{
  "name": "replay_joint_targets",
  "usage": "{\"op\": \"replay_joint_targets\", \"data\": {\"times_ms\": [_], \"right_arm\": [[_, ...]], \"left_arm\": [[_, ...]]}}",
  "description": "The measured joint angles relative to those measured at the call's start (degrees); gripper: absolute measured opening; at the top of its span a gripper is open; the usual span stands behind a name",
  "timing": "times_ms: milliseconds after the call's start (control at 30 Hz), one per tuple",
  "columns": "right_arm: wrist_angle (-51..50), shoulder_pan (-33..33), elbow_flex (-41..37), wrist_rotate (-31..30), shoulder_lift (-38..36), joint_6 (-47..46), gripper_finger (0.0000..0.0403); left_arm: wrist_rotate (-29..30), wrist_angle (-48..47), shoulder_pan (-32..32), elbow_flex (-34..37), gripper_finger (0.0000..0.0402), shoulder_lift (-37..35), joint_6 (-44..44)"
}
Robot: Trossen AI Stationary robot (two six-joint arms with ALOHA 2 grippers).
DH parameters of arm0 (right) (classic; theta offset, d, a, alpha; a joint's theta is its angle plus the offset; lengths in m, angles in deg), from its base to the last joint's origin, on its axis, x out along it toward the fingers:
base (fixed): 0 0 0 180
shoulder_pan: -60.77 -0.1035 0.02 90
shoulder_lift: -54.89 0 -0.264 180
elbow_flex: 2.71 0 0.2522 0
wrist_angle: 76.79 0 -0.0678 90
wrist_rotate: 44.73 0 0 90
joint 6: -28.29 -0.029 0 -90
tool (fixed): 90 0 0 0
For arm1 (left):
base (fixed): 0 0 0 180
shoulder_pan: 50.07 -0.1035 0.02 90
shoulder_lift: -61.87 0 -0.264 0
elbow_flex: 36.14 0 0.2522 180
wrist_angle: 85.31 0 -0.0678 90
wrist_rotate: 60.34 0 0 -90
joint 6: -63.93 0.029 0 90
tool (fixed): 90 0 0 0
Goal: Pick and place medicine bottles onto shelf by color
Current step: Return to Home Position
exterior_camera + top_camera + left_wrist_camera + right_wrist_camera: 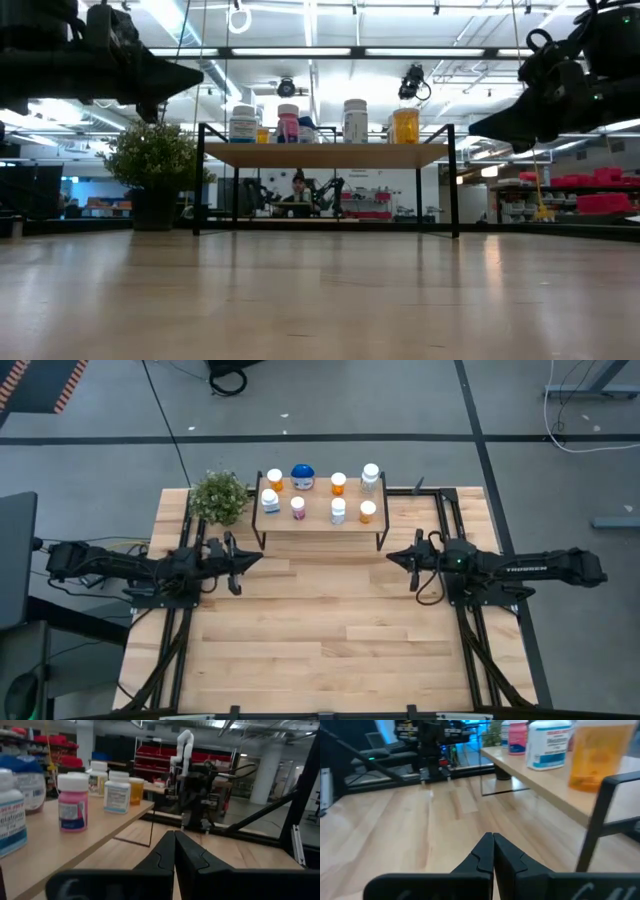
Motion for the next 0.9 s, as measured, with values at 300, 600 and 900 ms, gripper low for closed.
{"op": "replay_joint_targets", "data": {"times_ms": [300, 600, 900], "right_arm": [[0.18, -0.02, 0.02, -1.86, -0.02, -3.81, 0.0007], [0.18, -0.02, 0.04, -1.77, -0.02, -7.75, 0.0007], [0.18, -0.02, 0.04, -1.70, -0.02, -7.67, 0.0008]], "left_arm": [[-1.67, -8.79, -0.33, 0.02, 0.0005, -4.90, -1.41], [-1.71, -13.05, -0.22, 0.02, 0.0021, -5.27, -3.70], [-1.73, -12.80, -0.22, 0.04, 0.0015, -5.25, 0.06]]}}
